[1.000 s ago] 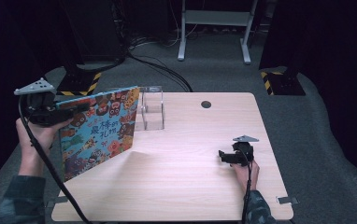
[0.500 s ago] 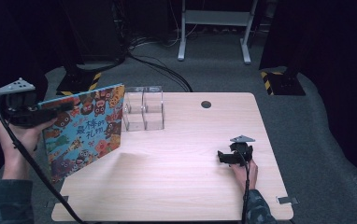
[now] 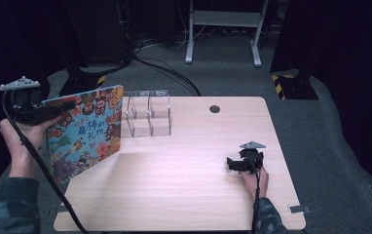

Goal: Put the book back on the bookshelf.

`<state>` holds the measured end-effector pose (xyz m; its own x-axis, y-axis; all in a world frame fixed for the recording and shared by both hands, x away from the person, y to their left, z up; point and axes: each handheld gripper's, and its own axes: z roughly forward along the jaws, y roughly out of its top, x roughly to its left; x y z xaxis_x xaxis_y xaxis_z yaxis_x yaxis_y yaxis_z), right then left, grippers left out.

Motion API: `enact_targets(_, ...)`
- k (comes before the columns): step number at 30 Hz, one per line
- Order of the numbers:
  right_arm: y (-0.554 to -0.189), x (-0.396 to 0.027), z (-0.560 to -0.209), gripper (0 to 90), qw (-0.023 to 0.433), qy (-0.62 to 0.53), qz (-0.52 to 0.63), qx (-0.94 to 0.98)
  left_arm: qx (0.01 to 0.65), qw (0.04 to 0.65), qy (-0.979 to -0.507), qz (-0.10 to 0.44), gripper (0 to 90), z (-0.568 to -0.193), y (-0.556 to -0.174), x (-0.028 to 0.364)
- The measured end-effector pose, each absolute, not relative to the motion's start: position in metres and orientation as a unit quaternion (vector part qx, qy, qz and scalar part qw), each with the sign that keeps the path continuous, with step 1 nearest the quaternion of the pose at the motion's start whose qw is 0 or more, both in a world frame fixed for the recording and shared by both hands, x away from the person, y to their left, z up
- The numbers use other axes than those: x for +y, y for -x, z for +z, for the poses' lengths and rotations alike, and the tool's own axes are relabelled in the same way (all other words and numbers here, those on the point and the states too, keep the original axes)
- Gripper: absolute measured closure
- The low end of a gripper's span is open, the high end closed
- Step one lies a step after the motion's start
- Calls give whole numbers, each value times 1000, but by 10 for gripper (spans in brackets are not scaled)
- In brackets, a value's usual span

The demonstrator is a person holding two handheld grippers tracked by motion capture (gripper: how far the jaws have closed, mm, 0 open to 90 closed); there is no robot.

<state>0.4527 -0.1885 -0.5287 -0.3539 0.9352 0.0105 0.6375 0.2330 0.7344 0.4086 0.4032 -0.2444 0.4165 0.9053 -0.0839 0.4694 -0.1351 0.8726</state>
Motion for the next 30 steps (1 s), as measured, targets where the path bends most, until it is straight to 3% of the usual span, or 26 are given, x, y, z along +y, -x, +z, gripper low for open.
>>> enact_targets(30,-452,-189,-528,72,223,-518,331,757,518,447,-679,268,806,-253,-483,384)
